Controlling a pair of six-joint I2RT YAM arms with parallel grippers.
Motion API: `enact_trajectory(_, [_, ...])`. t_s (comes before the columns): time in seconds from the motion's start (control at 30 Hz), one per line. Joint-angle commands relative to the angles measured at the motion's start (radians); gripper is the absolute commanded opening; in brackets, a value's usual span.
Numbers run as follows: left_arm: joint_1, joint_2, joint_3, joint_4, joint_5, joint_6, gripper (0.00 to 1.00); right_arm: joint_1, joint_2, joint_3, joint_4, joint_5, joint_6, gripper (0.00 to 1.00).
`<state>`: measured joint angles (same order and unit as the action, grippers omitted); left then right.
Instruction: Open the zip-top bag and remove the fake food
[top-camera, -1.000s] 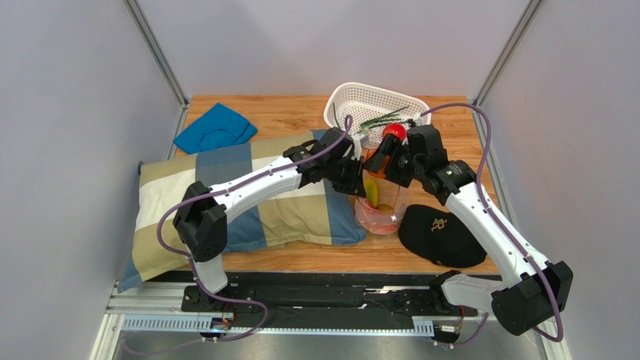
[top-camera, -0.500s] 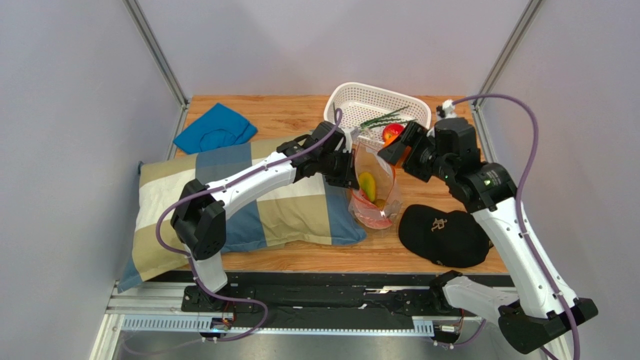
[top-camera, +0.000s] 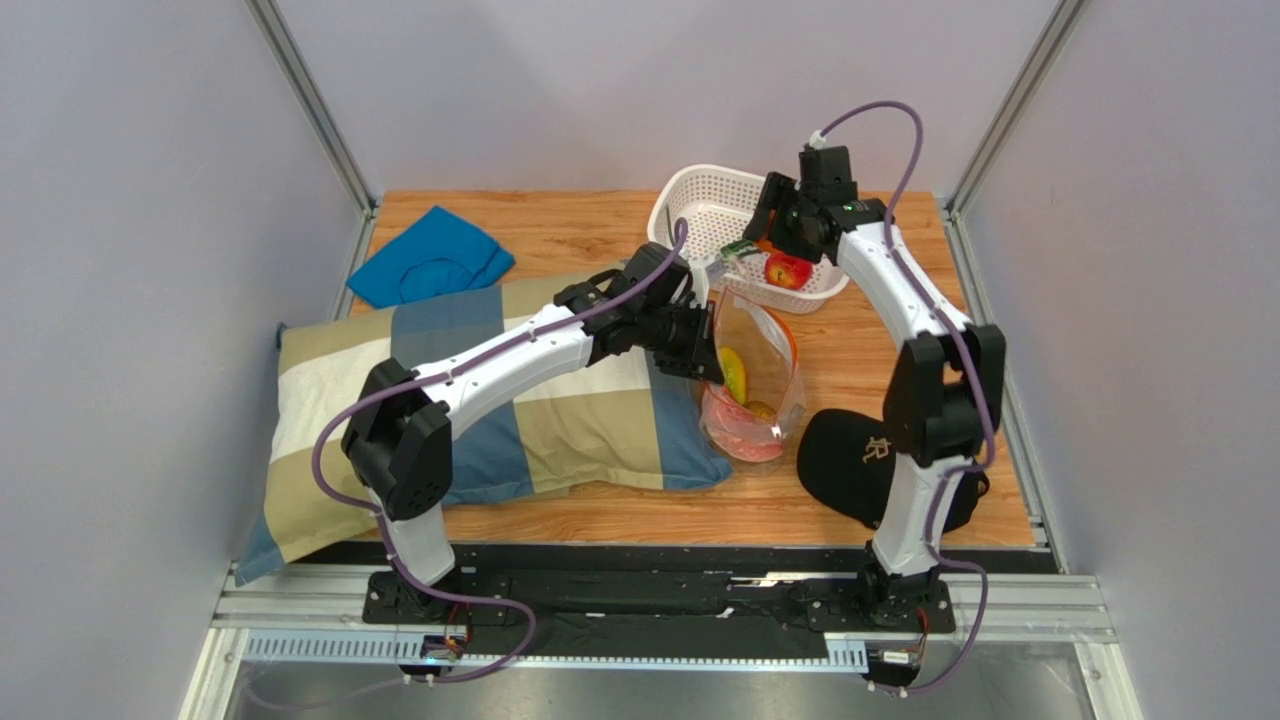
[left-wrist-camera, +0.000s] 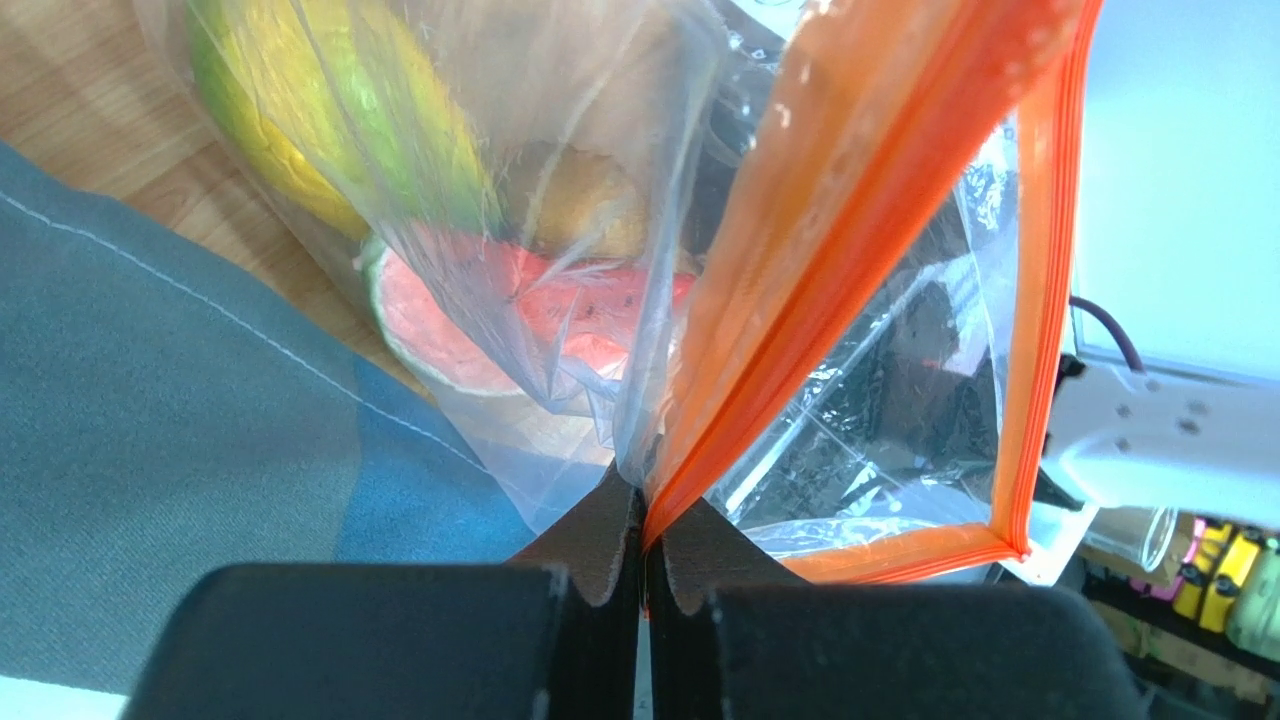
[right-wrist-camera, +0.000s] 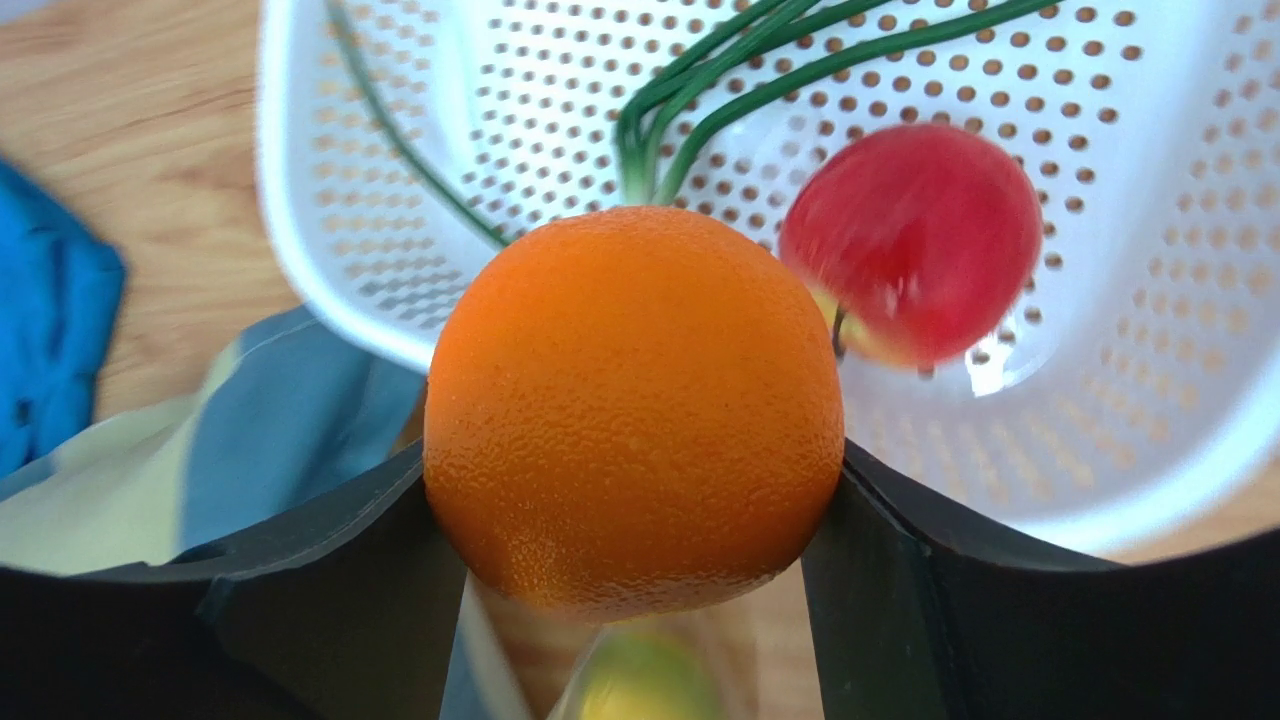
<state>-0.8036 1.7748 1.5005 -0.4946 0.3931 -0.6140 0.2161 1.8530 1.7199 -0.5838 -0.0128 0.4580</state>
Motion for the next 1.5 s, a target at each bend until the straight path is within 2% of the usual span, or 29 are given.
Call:
enact_trajectory(0.0, [-0.002,-0.031,0.004,0.034,0.044,0.046,0.00,-0.043,0.170,0.194,0.009,-0.105,-0.056,0.00])
enact_trajectory(0.03, [-0.002,-0.031,0.009,0.034,0.053,0.051,0.00,-0.047,0.239,0.232,-0.013,-0.102,-0.061,0.01])
enact_trajectory(0.13, [-0.002,-0.032,0.010,0.037,0.070,0.066,0.00,-0.052,0.340,0.357,-0.102,-0.104,-0.076,0.15])
enact_trajectory(0.17, [-0.002,-0.031,0.009,0.039,0.073,0.069,0.00,-0.055,0.357,0.378,-0.120,-0.105,-0.073,0.30])
enact_trajectory(0.23, [-0.002,-0.025,0.013,0.036,0.079,0.069,0.00,-0.058,0.388,0.426,-0.166,-0.099,-0.074,0.48])
enact_trajectory(0.27, [-0.002,-0.025,0.015,0.037,0.081,0.068,0.00,-0.060,0.393,0.438,-0.183,-0.089,-0.071,0.72])
enact_trajectory(0.33, [-0.002,-0.015,0.027,0.033,0.084,0.062,0.00,-0.064,0.397,0.484,-0.249,-0.082,-0.074,0.84])
enact_trajectory(0.37, [-0.002,-0.012,0.032,0.033,0.084,0.060,0.00,-0.064,0.379,0.495,-0.292,-0.082,-0.079,0.93])
enact_trajectory(0.43, [-0.002,-0.008,0.038,0.028,0.082,0.054,0.00,-0.064,0.339,0.507,-0.353,-0.067,-0.082,0.97])
enact_trajectory(0.5, [-0.002,-0.005,0.040,0.027,0.078,0.046,0.00,-0.064,0.240,0.486,-0.470,-0.065,-0.073,0.97])
enact_trajectory(0.57, [-0.002,0.008,0.047,0.025,0.078,0.037,0.00,-0.058,0.149,0.375,-0.554,-0.093,-0.071,0.96])
enact_trajectory(0.6, [-0.002,0.011,0.052,0.025,0.081,0.036,0.00,-0.054,0.030,0.327,-0.579,-0.098,-0.079,0.95])
enact_trajectory(0.63, [-0.002,0.018,0.064,0.022,0.078,0.034,0.00,-0.044,-0.033,0.202,-0.599,-0.090,-0.087,0.93])
enact_trajectory(0.7, [-0.003,0.028,0.090,0.014,0.081,0.033,0.00,-0.029,-0.259,0.077,-0.593,-0.108,-0.126,0.84])
enact_trajectory(0.73, [-0.002,0.038,0.098,0.013,0.093,0.033,0.00,-0.008,-0.343,-0.037,-0.588,-0.108,-0.131,0.75])
enact_trajectory(0.8, [-0.002,0.048,0.116,0.008,0.099,0.031,0.00,0.017,-0.472,-0.121,-0.556,-0.160,-0.151,0.69])
enact_trajectory(0.83, [-0.002,0.054,0.121,0.007,0.105,0.034,0.00,0.054,-0.585,-0.150,-0.544,-0.194,-0.148,0.59])
enact_trajectory(0.9, [-0.005,0.058,0.125,0.007,0.107,0.043,0.00,0.089,-0.664,-0.232,-0.486,-0.249,-0.130,0.50])
enact_trajectory(0.93, [-0.005,0.060,0.127,0.005,0.110,0.049,0.00,0.107,-0.701,-0.258,-0.463,-0.309,-0.121,0.42])
enact_trajectory(1.0, [-0.006,0.060,0.126,-0.007,0.107,0.060,0.00,0.118,-0.710,-0.339,-0.397,-0.381,-0.099,0.31])
enact_trajectory(1.03, [-0.005,0.058,0.129,-0.013,0.102,0.063,0.00,0.121,-0.700,-0.362,-0.381,-0.418,-0.078,0.23])
enact_trajectory(1.1, [-0.006,0.058,0.127,-0.025,0.099,0.072,0.00,0.123,-0.692,-0.426,-0.328,-0.426,-0.067,0.17])
enact_trajectory(1.37, [-0.012,0.064,0.121,-0.048,0.062,0.079,0.00,0.160,-0.563,-0.551,-0.231,-0.395,-0.090,0.16])
enact_trajectory(1.47, [-0.017,0.072,0.127,-0.055,0.052,0.086,0.00,0.167,-0.489,-0.563,-0.240,-0.291,-0.094,0.23])
